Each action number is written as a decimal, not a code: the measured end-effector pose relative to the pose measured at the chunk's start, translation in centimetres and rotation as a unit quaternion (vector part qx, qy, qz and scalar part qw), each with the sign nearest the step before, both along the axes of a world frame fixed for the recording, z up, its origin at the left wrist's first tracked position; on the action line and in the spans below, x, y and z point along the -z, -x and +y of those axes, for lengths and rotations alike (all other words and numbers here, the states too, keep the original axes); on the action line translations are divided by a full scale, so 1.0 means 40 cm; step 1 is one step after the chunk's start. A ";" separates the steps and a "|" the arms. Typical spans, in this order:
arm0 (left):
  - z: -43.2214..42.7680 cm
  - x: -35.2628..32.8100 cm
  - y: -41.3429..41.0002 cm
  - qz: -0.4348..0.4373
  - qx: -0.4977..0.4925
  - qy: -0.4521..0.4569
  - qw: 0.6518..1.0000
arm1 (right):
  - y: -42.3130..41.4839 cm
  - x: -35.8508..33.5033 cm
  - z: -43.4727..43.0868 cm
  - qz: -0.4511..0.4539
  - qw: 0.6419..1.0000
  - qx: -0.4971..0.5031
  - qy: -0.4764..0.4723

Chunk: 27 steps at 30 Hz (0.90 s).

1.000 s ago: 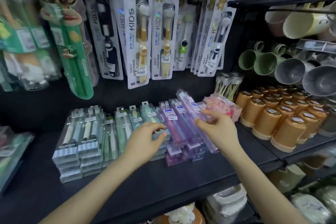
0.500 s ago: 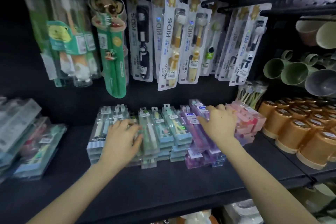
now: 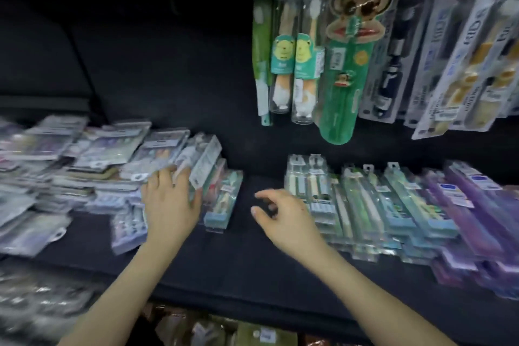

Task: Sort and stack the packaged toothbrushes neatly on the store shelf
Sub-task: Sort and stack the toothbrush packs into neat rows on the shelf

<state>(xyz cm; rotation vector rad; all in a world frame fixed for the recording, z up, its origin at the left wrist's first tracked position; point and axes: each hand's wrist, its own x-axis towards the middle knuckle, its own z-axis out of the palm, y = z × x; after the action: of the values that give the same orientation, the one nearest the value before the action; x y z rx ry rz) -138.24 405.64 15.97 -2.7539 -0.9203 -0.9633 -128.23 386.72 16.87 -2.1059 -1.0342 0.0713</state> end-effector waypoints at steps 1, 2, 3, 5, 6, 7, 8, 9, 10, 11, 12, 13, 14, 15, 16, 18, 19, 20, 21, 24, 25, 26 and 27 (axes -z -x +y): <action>0.023 -0.003 0.005 0.011 0.003 -0.009 1.000 | 0.011 0.021 0.041 0.010 1.000 -0.008 0.016; 0.042 -0.005 0.004 0.024 0.012 -0.020 0.999 | 0.020 0.043 0.081 0.018 0.999 -0.010 0.033; 0.058 -0.009 0.000 0.038 0.025 -0.034 0.998 | 0.027 0.065 0.119 0.026 0.999 -0.008 0.047; 0.087 -0.016 -0.019 0.068 0.068 -0.068 0.993 | 0.035 0.102 0.188 0.039 0.997 0.005 0.067; 0.100 -0.017 -0.031 0.086 0.090 -0.080 0.989 | 0.037 0.118 0.217 0.045 0.996 0.012 0.073; 0.111 -0.016 -0.043 0.108 0.108 -0.086 0.985 | 0.038 0.133 0.242 0.047 0.996 0.019 0.079; 0.121 -0.012 -0.053 0.132 0.118 -0.087 0.980 | 0.037 0.148 0.260 0.042 0.995 0.025 0.089; 0.130 -0.008 -0.061 0.157 0.121 -0.084 0.977 | 0.035 0.160 0.272 0.028 0.994 0.029 0.105; 0.138 -0.003 -0.066 0.176 0.121 -0.080 0.974 | 0.032 0.171 0.277 0.003 0.992 0.033 0.125; 0.145 0.001 -0.070 0.186 0.119 -0.077 0.972 | 0.029 0.181 0.277 -0.028 0.989 0.038 0.143; 0.150 0.003 -0.072 0.190 0.115 -0.074 0.972 | 0.026 0.189 0.272 -0.056 0.986 0.046 0.152; 0.155 0.009 -0.075 0.189 0.114 -0.069 0.973 | 0.022 0.199 0.263 -0.072 0.984 0.054 0.153; 0.154 0.009 -0.075 0.185 0.113 -0.070 0.974 | 0.020 0.203 0.248 -0.077 0.984 0.063 0.147; 0.150 0.008 -0.075 0.181 0.112 -0.073 0.974 | 0.018 0.206 0.229 -0.077 0.985 0.073 0.139; 0.148 0.009 -0.076 0.174 0.110 -0.073 0.976 | 0.015 0.210 0.212 -0.076 0.984 0.084 0.136; 0.143 0.008 -0.076 0.165 0.111 -0.068 0.978 | 0.015 0.215 0.179 -0.078 0.981 0.100 0.145; 0.140 0.007 -0.075 0.160 0.115 -0.069 0.978 | 0.016 0.215 0.164 -0.080 0.979 0.104 0.153; 0.136 0.006 -0.073 0.153 0.120 -0.073 0.978 | 0.019 0.214 0.149 -0.078 0.979 0.104 0.157; 0.133 0.004 -0.071 0.141 0.127 -0.083 0.978 | 0.022 0.211 0.135 -0.071 0.980 0.104 0.155; 0.112 0.007 -0.060 0.053 0.160 -0.125 0.978 | 0.034 0.189 0.097 -0.044 0.987 0.108 0.110; 0.099 0.015 -0.054 0.009 0.174 -0.132 0.976 | 0.039 0.177 0.084 -0.037 0.989 0.111 0.087; 0.084 0.027 -0.045 -0.030 0.187 -0.126 0.974 | 0.044 0.164 0.072 -0.029 0.991 0.114 0.062; 0.066 0.045 -0.035 -0.053 0.197 -0.103 0.973 | 0.050 0.150 0.060 -0.022 0.992 0.116 0.037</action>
<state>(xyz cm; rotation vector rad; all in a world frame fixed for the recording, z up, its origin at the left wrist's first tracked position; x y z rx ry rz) -136.84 408.27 14.15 -2.7753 -0.2572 -1.1940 -130.22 389.12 10.86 -2.2912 -0.8151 -0.0520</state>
